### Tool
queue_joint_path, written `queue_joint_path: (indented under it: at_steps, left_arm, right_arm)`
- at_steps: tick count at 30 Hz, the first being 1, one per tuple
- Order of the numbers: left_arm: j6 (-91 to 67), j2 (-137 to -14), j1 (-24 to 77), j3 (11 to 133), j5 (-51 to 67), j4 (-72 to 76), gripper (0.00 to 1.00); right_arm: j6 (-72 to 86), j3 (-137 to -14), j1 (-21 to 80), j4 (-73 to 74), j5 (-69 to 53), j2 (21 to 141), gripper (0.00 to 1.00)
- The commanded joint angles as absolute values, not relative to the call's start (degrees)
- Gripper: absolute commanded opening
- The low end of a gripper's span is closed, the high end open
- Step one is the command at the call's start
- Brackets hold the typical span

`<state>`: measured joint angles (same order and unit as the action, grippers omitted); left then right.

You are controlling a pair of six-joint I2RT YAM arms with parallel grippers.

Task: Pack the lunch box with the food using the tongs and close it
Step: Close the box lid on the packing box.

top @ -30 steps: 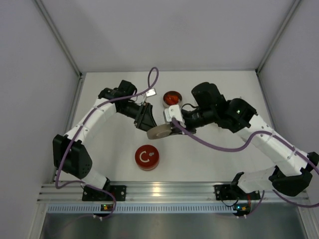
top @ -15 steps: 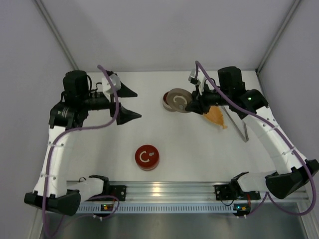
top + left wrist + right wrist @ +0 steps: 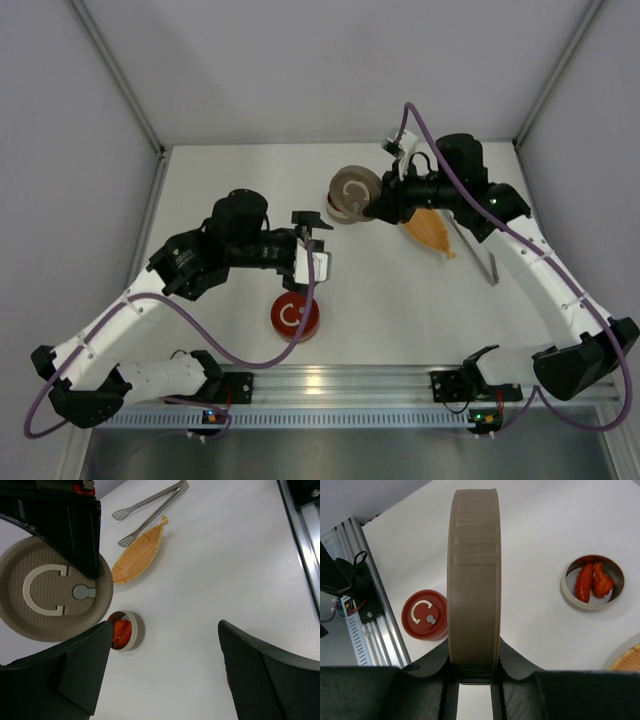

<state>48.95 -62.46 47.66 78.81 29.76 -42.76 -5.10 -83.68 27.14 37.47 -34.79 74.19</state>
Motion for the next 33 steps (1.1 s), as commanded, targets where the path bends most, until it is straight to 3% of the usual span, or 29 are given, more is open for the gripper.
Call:
queue_joint_path:
  at_steps: [1, 11, 33]
  left_arm:
    - [54.4, -63.01, 51.23, 78.84, 20.23, -36.13, 0.91]
    - [51.51, -67.14, 52.29, 80.94, 16.09, -27.25, 0.97]
    - [52.91, -72.33, 52.29, 85.16, 15.38, -26.53, 0.97]
  right_arm:
    - [-0.44, -83.15, 26.89, 31.55, -37.96, 73.13, 0.0]
    - [-1.32, -82.18, 28.65, 32.87, -39.64, 70.93, 0.0]
    - [-2.2, -79.45, 29.97, 33.14, -42.54, 68.12, 0.0]
